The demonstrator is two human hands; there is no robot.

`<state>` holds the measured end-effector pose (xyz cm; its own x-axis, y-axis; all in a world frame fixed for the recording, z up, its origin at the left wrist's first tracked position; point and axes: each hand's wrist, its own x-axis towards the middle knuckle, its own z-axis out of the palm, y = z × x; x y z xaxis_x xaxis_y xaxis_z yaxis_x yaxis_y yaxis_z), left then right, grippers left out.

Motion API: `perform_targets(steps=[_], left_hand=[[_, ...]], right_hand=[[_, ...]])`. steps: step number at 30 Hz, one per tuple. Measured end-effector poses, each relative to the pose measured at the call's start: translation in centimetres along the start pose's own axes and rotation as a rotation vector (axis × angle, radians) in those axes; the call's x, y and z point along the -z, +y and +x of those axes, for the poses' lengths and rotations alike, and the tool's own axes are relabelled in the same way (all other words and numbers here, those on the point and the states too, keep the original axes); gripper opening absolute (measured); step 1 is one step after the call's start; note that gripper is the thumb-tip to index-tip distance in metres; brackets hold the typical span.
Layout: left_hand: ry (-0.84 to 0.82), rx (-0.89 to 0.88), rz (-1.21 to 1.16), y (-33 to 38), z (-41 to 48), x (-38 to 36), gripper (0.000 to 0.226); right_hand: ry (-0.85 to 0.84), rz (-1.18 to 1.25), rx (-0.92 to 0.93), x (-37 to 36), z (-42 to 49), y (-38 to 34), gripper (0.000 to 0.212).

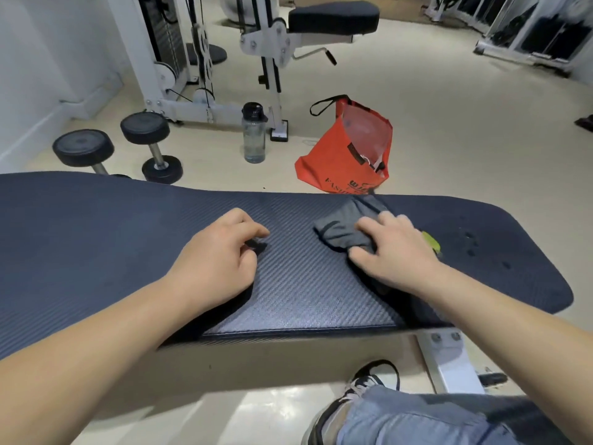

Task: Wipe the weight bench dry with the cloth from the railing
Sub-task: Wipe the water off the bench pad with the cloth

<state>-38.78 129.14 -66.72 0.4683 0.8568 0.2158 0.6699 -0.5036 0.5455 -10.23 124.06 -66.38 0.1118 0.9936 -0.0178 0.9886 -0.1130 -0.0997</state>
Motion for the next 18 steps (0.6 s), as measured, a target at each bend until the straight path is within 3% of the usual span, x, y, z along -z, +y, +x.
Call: perform_targets(steps=[2, 6, 8, 11, 15, 18], left_hand=[[0.001, -0.001, -0.002, -0.2, -0.1, 0.1, 0.041], [-0.006, -0.003, 0.003, -0.1, -0.2, 0.3, 0.042], [-0.01, -0.022, 0.005, 0.3, -0.4, 0.2, 0.043], [-0.018, -0.033, 0.003, 0.6, -0.5, 0.1, 0.041], [-0.018, -0.045, 0.007, 0.6, -0.7, 0.3, 0.041], [-0.03, -0.04, 0.015, 0.5, -0.7, 0.2, 0.041]], right_hand=[[-0.006, -0.026, 0.046, -0.3, -0.9, -1.1, 0.039], [-0.079, 0.072, 0.451, -0.7, -5.1, -5.6, 0.035], [-0.097, 0.116, 0.539, -0.6, -5.1, -5.8, 0.035], [-0.001, 0.094, 0.394, -0.9, -2.7, -3.4, 0.038], [0.018, 0.003, -0.052, -0.2, -0.1, -0.2, 0.04], [0.003, -0.063, 0.095, 0.0, -2.5, -2.3, 0.043]])
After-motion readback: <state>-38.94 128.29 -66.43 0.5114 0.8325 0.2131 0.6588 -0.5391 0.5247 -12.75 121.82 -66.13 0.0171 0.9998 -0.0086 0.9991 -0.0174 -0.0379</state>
